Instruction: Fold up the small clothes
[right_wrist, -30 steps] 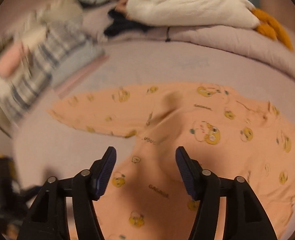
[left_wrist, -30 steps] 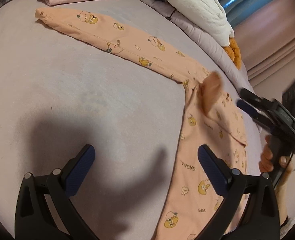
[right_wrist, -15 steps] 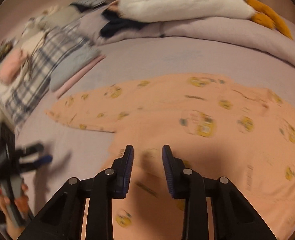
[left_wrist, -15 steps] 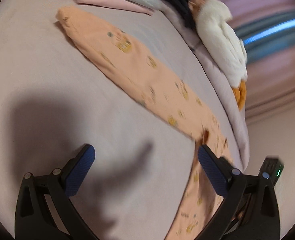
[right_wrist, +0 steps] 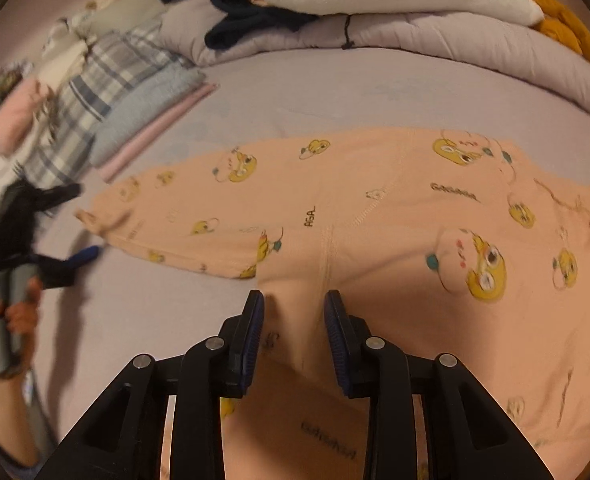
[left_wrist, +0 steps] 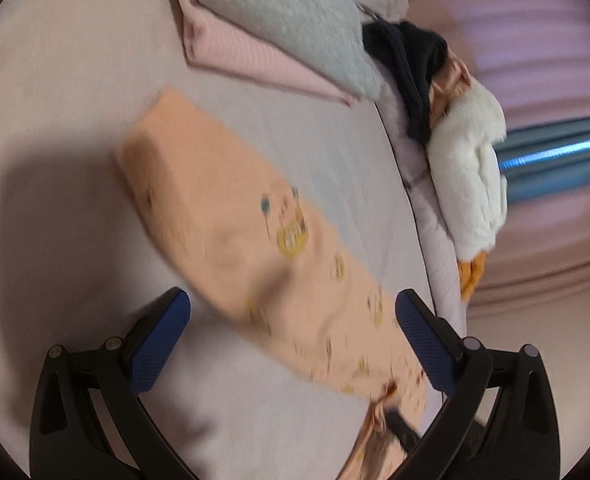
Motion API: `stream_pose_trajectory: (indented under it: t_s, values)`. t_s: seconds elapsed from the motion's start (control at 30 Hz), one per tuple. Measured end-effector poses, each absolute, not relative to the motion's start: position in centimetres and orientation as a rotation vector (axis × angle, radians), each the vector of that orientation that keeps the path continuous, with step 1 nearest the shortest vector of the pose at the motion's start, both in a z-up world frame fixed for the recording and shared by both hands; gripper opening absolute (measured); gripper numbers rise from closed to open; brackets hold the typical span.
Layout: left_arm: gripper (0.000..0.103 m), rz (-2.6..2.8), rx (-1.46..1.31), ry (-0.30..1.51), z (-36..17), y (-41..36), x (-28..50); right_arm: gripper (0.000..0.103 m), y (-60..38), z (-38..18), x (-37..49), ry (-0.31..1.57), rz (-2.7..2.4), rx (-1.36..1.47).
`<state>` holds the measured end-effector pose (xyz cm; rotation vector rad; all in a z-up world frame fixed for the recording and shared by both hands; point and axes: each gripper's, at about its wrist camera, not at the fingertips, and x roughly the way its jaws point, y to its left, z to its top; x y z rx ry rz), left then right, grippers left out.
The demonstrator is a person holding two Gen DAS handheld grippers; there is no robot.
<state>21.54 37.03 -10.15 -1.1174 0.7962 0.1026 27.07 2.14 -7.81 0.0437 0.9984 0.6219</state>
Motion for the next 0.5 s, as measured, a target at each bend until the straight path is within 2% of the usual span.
stream_pose_trajectory:
  t_s: [0.07, 0.23, 0.3, 0.33, 0.4, 0.47, 0.5]
  values:
    - [0.102, 0.176, -1.106, 0.764, -10.0, 37.6, 21.8, 0.033, 1.0, -7.6, 26.4, 0.986, 0.63, 0.071]
    - [0.089, 0.331, -1.089, 0.722, -9.7, 38.2, 22.3, 0.033, -2.1, -7.3, 25.2, 0.984, 0.642, 0.14]
    - [0.063, 0.388, -1.05, 0.74, -9.6, 38.2, 22.6, 0.033, -3.1, -7.0, 24.6, 0.972, 0.638, 0.147]
    - [0.056, 0.401, -1.043, 0.75, -9.7, 38.3, 22.8, 0.033, -3.7, -6.8, 24.3, 0.967, 0.637, 0.153]
    - [0.02, 0.422, -1.043, 0.771, -10.1, 38.6, 22.6, 0.033, -4.8, -6.6, 23.8, 0.955, 0.625, 0.167]
    - [0.006, 0.431, -1.058, 0.801, -10.6, 38.9, 22.4, 0.033, -5.9, -6.5, 23.3, 0.944, 0.607, 0.178]
    - [0.006, 0.439, -1.053, 0.808, -10.6, 38.9, 22.2, 0.033, -6.3, -6.5, 23.2, 0.941, 0.598, 0.182]
